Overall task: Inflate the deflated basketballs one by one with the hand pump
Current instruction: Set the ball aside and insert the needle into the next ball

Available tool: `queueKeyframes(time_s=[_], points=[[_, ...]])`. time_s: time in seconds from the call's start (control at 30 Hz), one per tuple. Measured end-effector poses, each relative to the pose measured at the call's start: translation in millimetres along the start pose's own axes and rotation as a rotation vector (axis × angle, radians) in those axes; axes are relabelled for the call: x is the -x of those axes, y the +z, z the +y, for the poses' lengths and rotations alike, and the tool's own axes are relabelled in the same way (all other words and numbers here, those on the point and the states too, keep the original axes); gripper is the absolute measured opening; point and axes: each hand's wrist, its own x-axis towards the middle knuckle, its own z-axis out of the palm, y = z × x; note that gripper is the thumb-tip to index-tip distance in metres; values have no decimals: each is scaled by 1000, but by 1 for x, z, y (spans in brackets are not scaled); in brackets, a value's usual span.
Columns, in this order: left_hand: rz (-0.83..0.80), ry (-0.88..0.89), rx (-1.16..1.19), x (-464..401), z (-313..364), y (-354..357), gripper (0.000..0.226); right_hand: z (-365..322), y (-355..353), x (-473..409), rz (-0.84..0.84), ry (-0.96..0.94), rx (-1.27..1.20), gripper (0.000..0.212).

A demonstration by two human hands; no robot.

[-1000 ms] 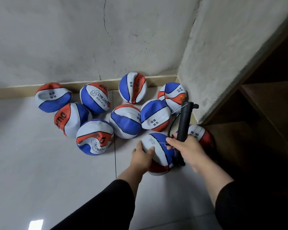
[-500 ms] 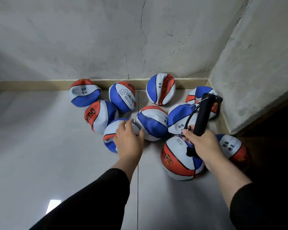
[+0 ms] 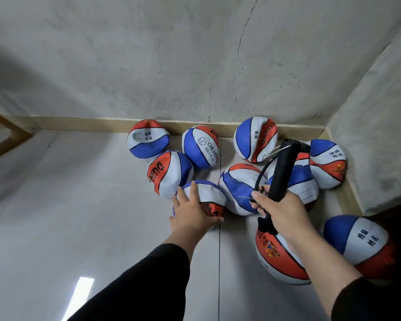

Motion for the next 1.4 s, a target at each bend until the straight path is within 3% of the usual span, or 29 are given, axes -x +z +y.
queueKeyframes(time_s=[0.17,0.27,0.43,0.53,0.63,0.67,0.8,0.93,1.03,1.17,1.4], points=[[28,-42,63,2,1,-15,109,-8,15,4,-6,-14,28,8],[58,-162,366,10,-6,-31,101,-18,19,8,10,-18,36,13],[108,-123,872,38,4,-79,93,-62,28,25,-7,-85,3,15],[62,-66,1068,61,26,-120,69,-102,28,42,-37,-157,-23,12],[85,49,1171,93,50,-158,23,-147,20,64,-61,-225,-47,14],[78,66,1199,106,58,-169,21,-162,15,73,-76,-255,-63,17],[45,105,1305,153,84,-207,46,-207,-13,112,-103,-366,-51,16],[45,202,1335,192,101,-241,44,-234,-41,146,-133,-440,-150,26],[14,222,1405,218,110,-259,43,-248,-57,168,-152,-412,-349,12],[3,216,1479,237,108,-265,43,-255,-73,182,-162,-416,-397,3],[50,170,1350,240,111,-265,62,-248,-74,179,-203,-404,-411,10]])
